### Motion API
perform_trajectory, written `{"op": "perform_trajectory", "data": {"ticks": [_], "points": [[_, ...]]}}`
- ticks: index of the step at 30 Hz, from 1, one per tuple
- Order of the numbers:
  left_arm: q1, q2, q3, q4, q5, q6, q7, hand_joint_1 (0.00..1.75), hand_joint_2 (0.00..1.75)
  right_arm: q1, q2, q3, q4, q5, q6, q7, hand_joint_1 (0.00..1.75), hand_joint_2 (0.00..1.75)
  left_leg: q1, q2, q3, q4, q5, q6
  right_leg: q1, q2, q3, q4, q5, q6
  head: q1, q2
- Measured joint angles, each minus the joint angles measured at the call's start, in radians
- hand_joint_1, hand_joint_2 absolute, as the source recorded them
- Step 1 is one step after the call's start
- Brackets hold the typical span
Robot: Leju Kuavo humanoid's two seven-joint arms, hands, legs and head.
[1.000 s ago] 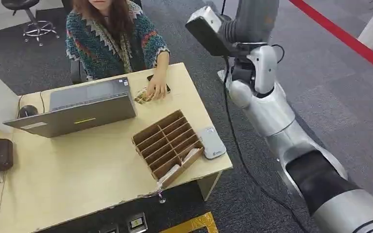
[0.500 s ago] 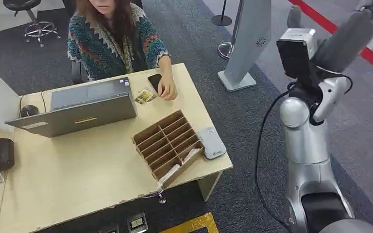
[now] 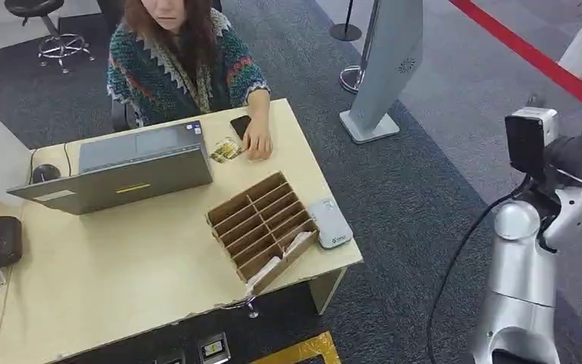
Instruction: Pass the card to the sensor for recognition and then transmit it.
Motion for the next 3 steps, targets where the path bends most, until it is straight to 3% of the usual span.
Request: {"op": "perform_trajectory", "data": {"ticks": [3], "points": [[0.002,-0.006,0.029,0.000,-0.036,0.000,0.000,0.00,0.00,0.020,0.019,-0.045,0.085,0.034,0.000,-0.035,0.00,1.75,0.000,0.000,0.000,0.000,0.000,0.000,0.000,0.000,0.000,0.000,0.000,0.000,0.000,0.000]]}}
